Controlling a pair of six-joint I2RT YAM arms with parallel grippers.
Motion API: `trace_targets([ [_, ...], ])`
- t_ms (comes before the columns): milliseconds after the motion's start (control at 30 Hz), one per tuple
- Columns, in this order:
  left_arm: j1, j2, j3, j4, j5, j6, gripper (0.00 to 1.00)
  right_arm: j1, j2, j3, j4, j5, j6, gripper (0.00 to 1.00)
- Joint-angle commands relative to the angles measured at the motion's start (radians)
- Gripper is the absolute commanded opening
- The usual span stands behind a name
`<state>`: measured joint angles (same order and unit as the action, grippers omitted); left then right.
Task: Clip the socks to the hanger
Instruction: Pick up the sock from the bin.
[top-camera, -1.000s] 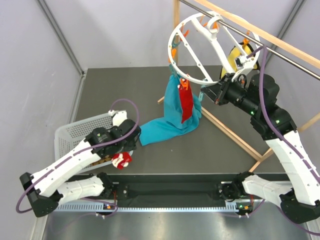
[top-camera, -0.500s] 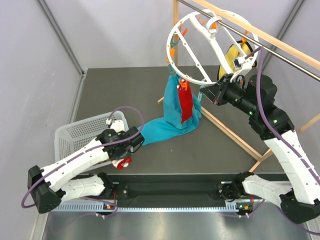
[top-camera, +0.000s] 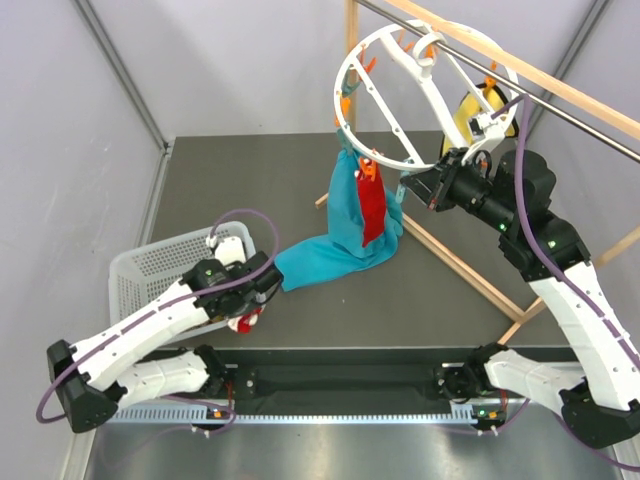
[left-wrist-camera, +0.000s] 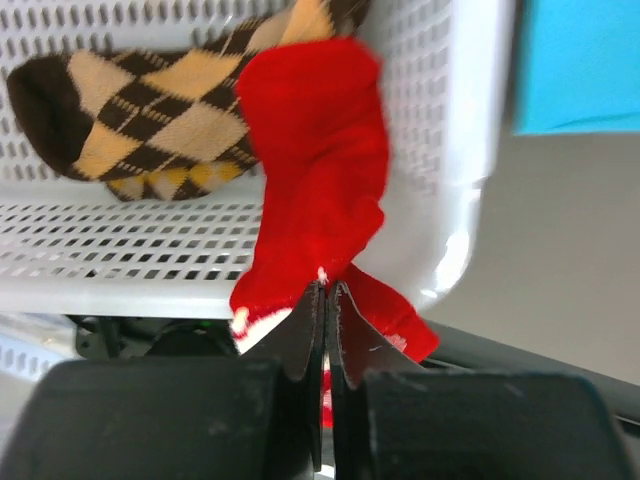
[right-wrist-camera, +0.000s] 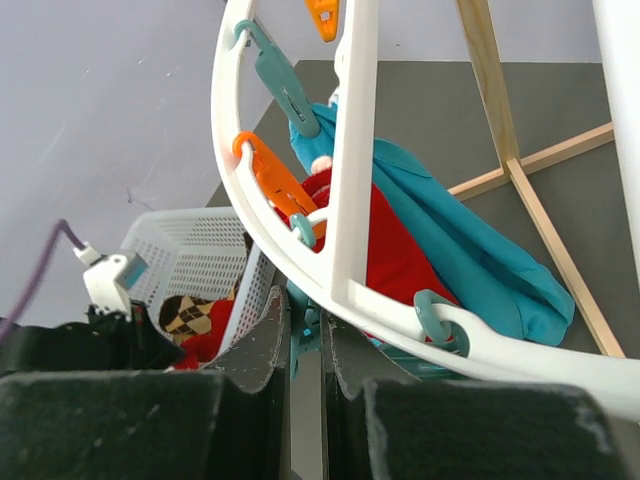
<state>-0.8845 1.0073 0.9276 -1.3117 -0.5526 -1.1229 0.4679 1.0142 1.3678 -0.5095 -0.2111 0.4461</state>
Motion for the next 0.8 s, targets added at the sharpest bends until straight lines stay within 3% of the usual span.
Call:
trace_targets([
  [0, -0.001, -0.045, 0.152, 0.001, -0.027, -0.005, 0.00, -0.003, -0.012, -0.012, -0.038, -0.051, -0.003, 0.00],
  [133, -0.001, -0.117, 0.249, 0.311, 0.133, 0.078, 0.00, -0.005, -0.012, -0.006, -0.031, -0.051, 0.006, 0.00],
  [167, -0.002, -0.124, 0.243, 0.486, 0.185, 0.072, 0.00, -0.005, -0.011, -0.006, -0.027, -0.050, 0.009, 0.00],
  [200, -0.002, -0.125, 0.235, 0.561, 0.256, 0.061, 0.00, -0.005, -0.011, -0.004, -0.020, -0.051, 0.019, 0.00],
  [300, -0.001, -0.099, 0.211, 0.808, 0.321, -0.064, 0.00, -0.005, -0.002, -0.001, -0.001, -0.071, 0.045, 0.00],
  [367, -0.002, -0.059, 0.200, 0.879, 0.321, -0.144, 0.00, -0.003, 0.003, 0.004, 0.011, -0.091, 0.060, 0.00],
  [400, -0.002, -0.049, 0.192, 1.004, 0.333, -0.190, 0.00, -0.005, 0.003, 0.007, 0.020, -0.096, 0.074, 0.00],
  [600, -0.030, 0.092, 0.220, 1.236, 0.306, -0.473, 0.00, -0.003, 0.003, 0.008, 0.092, -0.105, 0.100, 0.00],
  [767, -0.139, 0.204, 0.336, 1.224, 0.087, -0.548, 0.00, -0.005, -0.012, -0.003, 0.132, -0.090, 0.111, 0.00],
])
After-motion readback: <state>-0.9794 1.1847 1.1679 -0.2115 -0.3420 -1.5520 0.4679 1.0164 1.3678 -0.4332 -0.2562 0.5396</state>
